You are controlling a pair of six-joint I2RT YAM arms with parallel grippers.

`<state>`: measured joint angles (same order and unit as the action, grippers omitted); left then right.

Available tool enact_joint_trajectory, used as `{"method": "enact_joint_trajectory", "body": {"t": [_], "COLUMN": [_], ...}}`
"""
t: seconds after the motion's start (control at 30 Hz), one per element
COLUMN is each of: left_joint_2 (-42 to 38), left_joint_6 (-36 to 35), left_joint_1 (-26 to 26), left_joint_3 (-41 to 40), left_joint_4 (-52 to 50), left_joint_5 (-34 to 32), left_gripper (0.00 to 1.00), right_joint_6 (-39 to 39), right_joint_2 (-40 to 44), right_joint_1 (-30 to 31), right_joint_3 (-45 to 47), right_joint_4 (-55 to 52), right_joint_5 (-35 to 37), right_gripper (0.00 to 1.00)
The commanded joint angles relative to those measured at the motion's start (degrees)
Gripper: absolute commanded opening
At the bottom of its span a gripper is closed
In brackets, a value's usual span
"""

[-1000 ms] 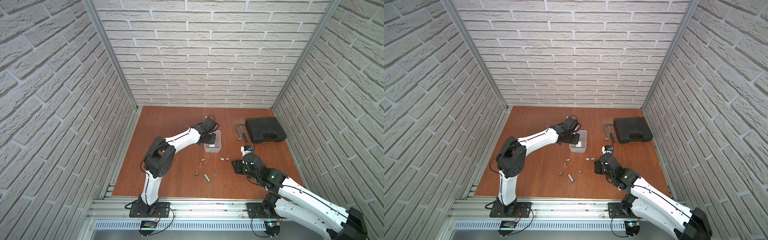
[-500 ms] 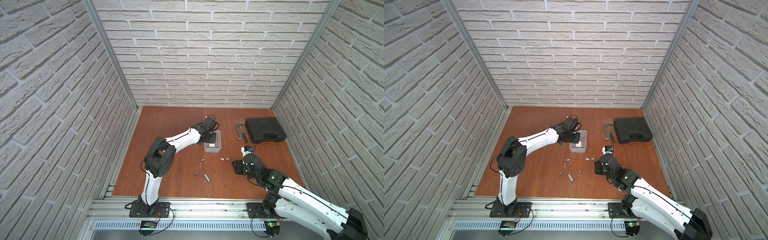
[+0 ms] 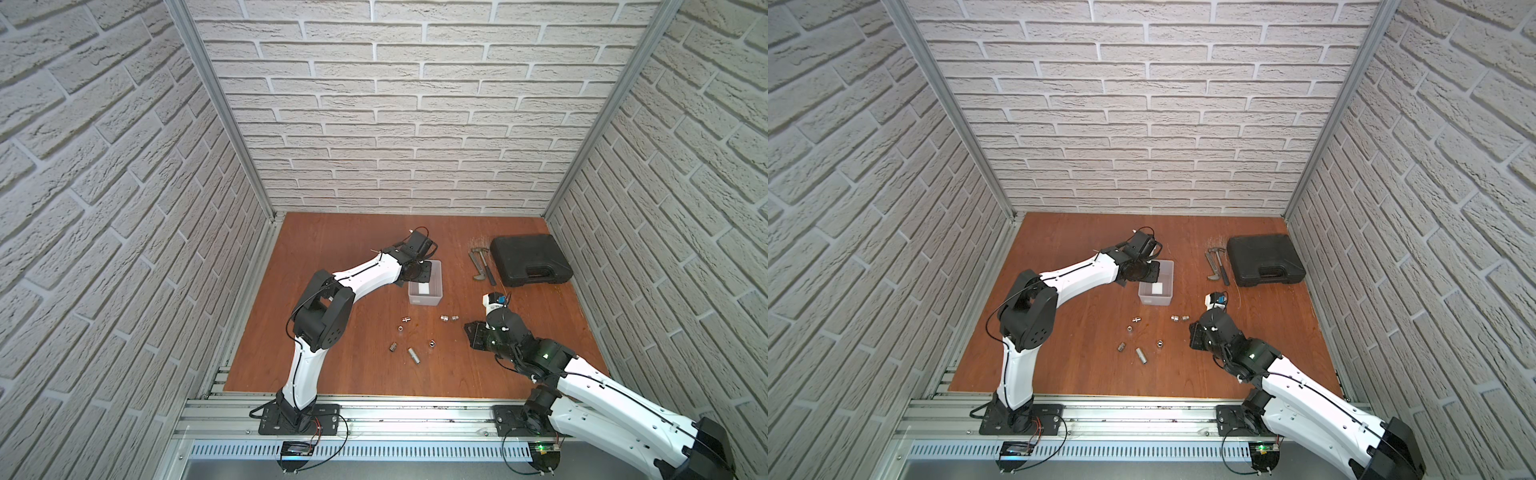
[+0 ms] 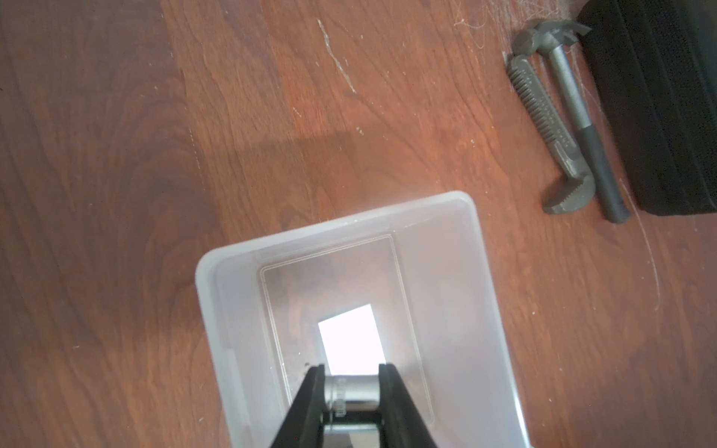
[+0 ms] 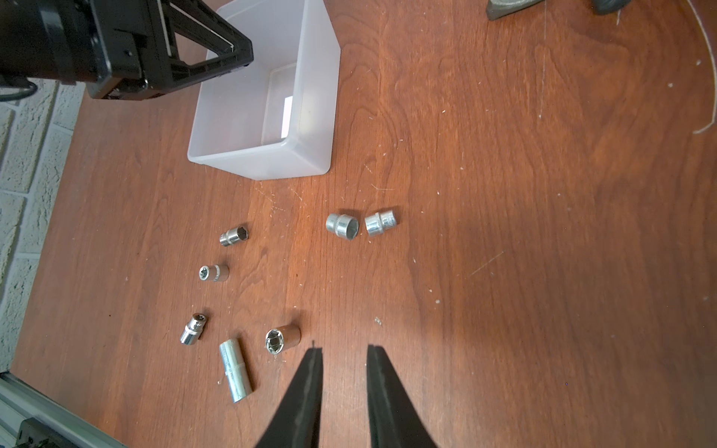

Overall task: Put the socket on the desktop into the storage box
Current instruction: Place the socket head in the storage box.

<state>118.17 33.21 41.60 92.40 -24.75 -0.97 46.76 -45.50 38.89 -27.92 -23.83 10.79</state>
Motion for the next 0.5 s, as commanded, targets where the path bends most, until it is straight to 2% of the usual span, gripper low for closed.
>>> {"method": "enact_joint_trajectory", "body": {"t": [0.0,0.37,0.47], "left_joint_2": [1.16,-2.05,-2.82], "left_joint_6": [-0.06,-0.40,-1.11], "left_joint_1": [-0.39,0.86,1.51], "left_joint_3": [0.93,0.66,1.67], "left_joint_4": [1.99,2.54,1.52], "left_joint_5": [0.75,0.45,-0.47], "left_gripper": [0.15,0.44,0.47], "right_joint_6": [0.61,0.60,0.68], "right_joint_2": [0.01,0.34,0.34], "right_joint_1": [0.35,0.30,0.31], "right_joint_3": [0.67,0.68,0.67], "right_joint_4": [1.00,0.67,0.72], "right_joint_5": [0.92,1.00,0.91], "right_gripper": [0.26,0.27,0.26]}}
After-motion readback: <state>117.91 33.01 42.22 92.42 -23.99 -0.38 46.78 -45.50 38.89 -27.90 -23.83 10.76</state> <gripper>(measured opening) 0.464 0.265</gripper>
